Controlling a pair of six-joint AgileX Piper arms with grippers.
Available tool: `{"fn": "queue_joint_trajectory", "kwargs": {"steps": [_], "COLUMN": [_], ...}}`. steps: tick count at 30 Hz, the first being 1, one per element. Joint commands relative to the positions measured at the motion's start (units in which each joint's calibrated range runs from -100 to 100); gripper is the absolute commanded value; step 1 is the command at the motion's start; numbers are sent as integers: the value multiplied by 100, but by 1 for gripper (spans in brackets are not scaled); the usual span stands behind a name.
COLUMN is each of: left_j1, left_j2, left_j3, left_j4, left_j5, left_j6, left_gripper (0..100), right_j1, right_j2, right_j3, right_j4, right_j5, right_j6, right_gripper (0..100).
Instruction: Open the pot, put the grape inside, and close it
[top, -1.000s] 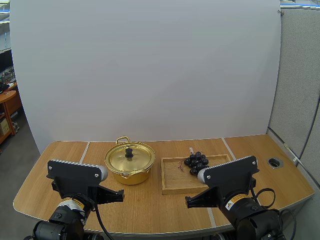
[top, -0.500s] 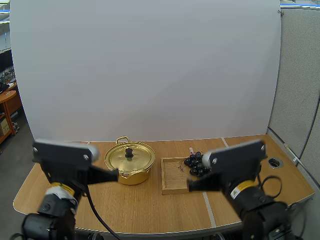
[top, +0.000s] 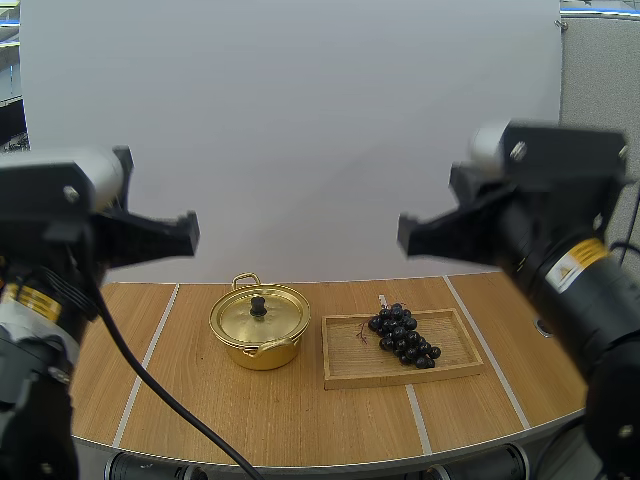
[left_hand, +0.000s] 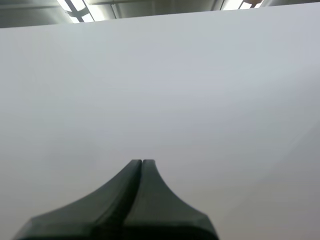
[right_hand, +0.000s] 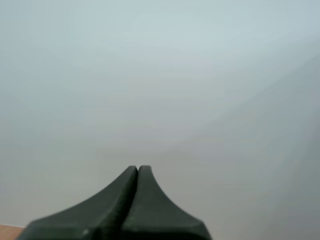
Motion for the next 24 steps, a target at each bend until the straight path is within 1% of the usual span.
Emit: {"fn": "queue_joint_trajectory", "kwargs": {"steps": [1,4,6,10,15,18,20,24], "left_j1": [13,13,13,13,13,13,13,13], "left_j2": [0,0,32,622,1513,2009,2351,2995], "left_j3": [-728,-1044,-1314,-1783,-2281,-2529,-2647,-2771], "left_j4": [65,65,65,65,65,36,12,-63], "left_j5": [678,1250,1948,2730,3339,3572,3687,3975], "left_j6": [84,84,155,155,180,389,516,602], "left_gripper": [0,0,0,0,0,0,0,0], "right_j1": [-26,-26,-26,-26,-26,-26,-26,-26], "right_j2": [-5,-5,-5,261,1026,1568,1932,2607], "right_j3": [-880,-1131,-1252,-1430,-1810,-2103,-2279,-2540], "right_j4": [7,-18,-29,-29,-182,-464,-603,-682], "right_j5": [1150,1653,1964,2414,3182,3559,3726,4239], "right_j6": [-10,-10,-10,-10,68,289,322,481], "right_gripper": [0,0,0,0,0,0,0,0]}}
